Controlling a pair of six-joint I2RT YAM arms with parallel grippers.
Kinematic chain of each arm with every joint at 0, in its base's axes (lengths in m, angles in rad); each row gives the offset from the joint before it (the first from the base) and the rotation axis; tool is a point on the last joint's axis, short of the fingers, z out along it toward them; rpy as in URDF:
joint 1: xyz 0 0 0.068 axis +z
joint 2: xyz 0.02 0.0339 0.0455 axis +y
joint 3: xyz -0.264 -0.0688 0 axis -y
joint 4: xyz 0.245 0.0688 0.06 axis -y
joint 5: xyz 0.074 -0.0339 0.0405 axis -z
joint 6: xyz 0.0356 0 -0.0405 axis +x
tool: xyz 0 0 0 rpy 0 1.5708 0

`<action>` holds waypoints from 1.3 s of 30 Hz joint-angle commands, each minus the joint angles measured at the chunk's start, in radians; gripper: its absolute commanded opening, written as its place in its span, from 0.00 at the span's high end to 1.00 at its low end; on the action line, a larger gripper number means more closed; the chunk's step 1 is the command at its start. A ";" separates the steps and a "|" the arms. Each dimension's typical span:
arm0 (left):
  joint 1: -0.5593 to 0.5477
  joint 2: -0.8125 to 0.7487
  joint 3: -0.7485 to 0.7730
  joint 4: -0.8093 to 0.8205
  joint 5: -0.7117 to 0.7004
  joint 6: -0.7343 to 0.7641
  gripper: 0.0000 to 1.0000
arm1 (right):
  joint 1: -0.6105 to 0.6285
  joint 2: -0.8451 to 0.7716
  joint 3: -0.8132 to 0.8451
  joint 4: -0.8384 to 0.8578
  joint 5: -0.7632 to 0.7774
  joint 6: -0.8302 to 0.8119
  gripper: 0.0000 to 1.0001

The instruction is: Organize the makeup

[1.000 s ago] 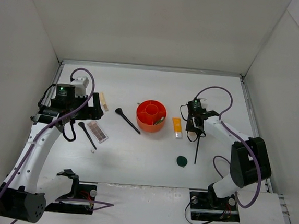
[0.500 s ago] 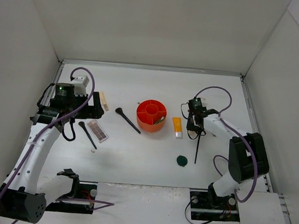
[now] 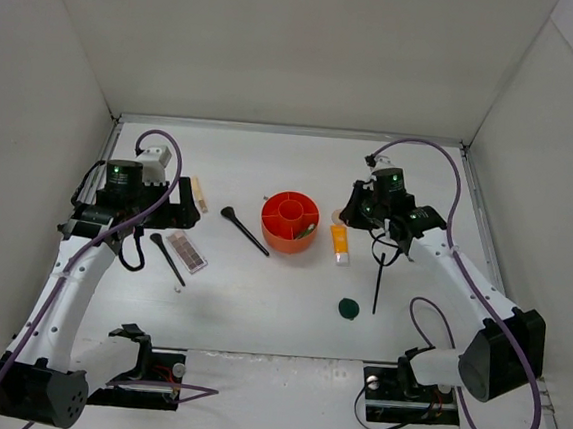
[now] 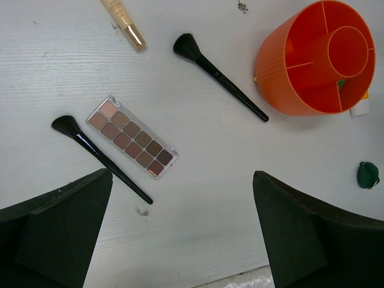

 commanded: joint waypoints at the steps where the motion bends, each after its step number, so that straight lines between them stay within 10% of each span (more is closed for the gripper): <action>1: 0.005 -0.009 0.004 0.046 0.016 0.011 0.01 | 0.011 -0.015 0.079 0.037 -0.149 0.019 1.00; 39: 0.005 -0.009 -0.002 0.044 0.009 0.010 0.01 | 0.212 0.232 0.101 0.420 -0.505 0.281 1.00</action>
